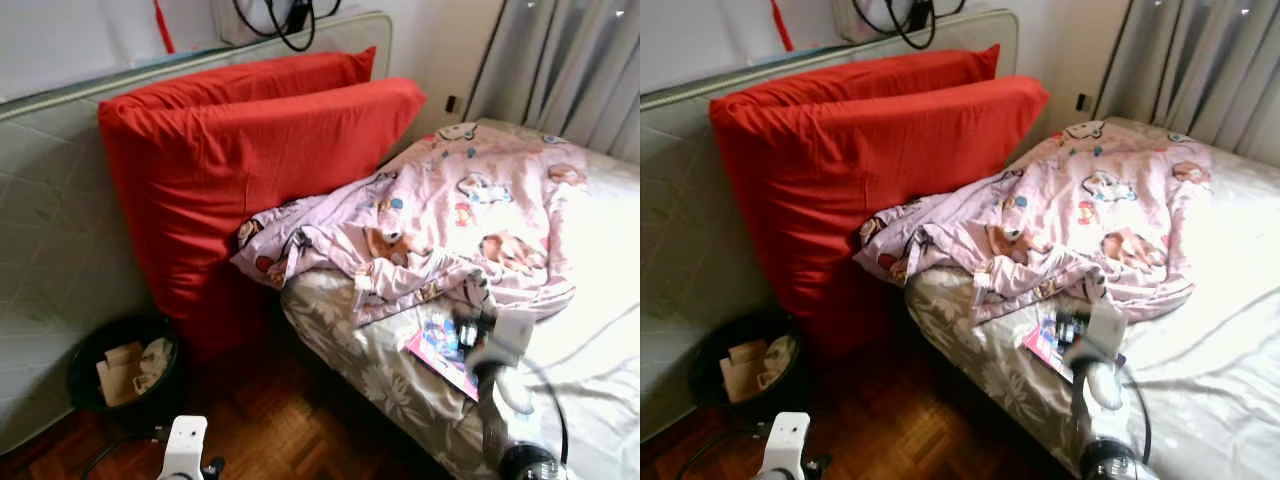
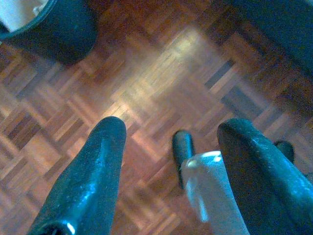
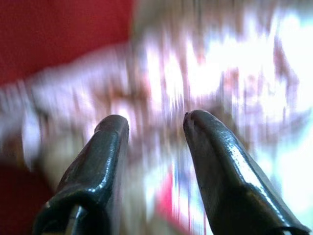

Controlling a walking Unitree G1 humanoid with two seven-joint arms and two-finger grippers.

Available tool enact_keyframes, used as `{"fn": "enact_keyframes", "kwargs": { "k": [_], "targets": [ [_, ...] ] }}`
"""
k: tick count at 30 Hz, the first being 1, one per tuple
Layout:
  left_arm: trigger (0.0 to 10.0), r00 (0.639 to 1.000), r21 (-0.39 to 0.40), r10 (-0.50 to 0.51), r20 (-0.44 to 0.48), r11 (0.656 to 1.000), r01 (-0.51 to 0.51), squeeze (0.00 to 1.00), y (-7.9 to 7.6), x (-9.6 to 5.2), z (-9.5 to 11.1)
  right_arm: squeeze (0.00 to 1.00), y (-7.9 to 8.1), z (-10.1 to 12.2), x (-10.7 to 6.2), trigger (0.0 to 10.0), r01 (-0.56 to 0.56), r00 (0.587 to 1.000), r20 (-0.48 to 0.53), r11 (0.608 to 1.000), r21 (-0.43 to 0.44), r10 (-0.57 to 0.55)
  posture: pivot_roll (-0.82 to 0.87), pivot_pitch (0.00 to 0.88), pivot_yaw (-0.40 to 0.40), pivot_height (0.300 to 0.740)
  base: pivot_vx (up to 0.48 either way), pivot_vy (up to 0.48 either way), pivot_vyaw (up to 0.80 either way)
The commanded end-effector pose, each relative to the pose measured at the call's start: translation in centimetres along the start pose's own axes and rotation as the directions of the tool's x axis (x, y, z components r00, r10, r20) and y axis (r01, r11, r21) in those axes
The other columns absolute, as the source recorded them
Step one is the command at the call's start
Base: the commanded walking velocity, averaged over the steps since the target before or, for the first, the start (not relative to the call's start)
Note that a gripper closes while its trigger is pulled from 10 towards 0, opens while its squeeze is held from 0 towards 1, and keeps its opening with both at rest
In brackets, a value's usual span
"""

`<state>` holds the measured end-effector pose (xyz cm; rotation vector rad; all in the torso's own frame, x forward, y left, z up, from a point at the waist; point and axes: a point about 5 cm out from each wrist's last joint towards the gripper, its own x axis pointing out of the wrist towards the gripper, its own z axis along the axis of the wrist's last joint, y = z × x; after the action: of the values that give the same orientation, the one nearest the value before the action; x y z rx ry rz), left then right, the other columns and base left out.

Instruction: Clean up the room

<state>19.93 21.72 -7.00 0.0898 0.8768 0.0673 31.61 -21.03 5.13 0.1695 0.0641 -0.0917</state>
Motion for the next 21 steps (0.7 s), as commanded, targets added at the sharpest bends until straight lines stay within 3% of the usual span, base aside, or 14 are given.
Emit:
{"fn": "enact_keyframes", "kwargs": {
  "k": [1, 4, 14, 16, 18, 19, 20, 21],
  "targets": [
    [10.0, 1.000, -0.007, 0.014, 0.006, 1.000, -0.014, 0.00, 0.2, 0.0, 0.2, 0.00, -0.1, -0.8, -0.6, 10.0, 0.006, 1.000, -0.018, 1.000, -0.001, -0.006, 0.06, 0.000, -0.038, 0.740, 0.000, 0.000, 0.00],
    [10.0, 1.000, -0.010, 0.015, 0.013, 1.000, -0.015, 0.00, 0.2, 0.1, 0.4, 0.00, -0.4, -1.4, -1.2, 10.0, 0.024, 0.999, -0.035, 0.999, 0.040, -0.023, 0.05, 0.000, -0.045, 0.740, 0.000, 0.000, 0.00],
    [10.0, 0.999, -0.021, 0.016, 0.028, 1.000, -0.016, 0.00, 0.2, 0.1, 0.6, 0.00, -1.7, -2.9, -3.5, 10.0, 0.019, 0.997, -0.067, 0.997, -0.077, -0.024, 0.04, 0.000, -0.058, 0.740, 0.000, 0.000, 0.00],
    [10.0, 0.999, -0.023, 0.016, 0.027, 1.000, -0.015, 0.00, 0.1, 0.1, 0.5, 0.00, -2.7, -4.8, -5.2, 10.0, 0.002, 0.987, -0.159, 0.991, -0.136, -0.024, 0.04, 0.000, -0.063, 0.740, 0.000, 0.000, 0.00],
    [10.0, 1.000, -0.023, 0.015, 0.026, 1.000, -0.015, 0.00, 0.0, 0.1, 0.4, 0.00, -3.5, -5.9, -6.1, 10.0, 0.016, 0.974, -0.222, 0.991, -0.134, -0.046, 0.05, 0.000, -0.060, 0.740, 0.000, 0.000, 0.00],
    [10.0, 1.000, -0.023, 0.015, 0.025, 1.000, -0.014, 0.00, 0.0, 0.0, 0.4, 0.00, -4.1, -7.5, -7.1, 10.0, 0.012, 0.942, -0.332, 0.992, -0.125, -0.053, 0.04, 0.000, -0.056, 0.740, 0.000, 0.000, 0.00],
    [10.0, 1.000, -0.023, 0.015, 0.025, 1.000, -0.014, 0.00, 0.0, 0.0, 0.4, 0.00, -4.1, -7.5, -7.1, 10.0, 0.012, 0.942, -0.332, 0.992, -0.125, -0.053, 0.04, 0.000, -0.056, 0.740, 0.000, 0.000, 0.00],
    [10.0, 1.000, -0.018, 0.008, 0.017, 1.000, -0.008, 0.00, -0.1, 0.0, 0.3, 0.00, -4.9, -9.7, -8.8, 10.0, -0.003, 0.854, -0.515, 0.989, -0.150, -0.076, 0.04, 0.000, -0.044, 0.740, 0.000, 0.000, 0.00]
  ]
}}
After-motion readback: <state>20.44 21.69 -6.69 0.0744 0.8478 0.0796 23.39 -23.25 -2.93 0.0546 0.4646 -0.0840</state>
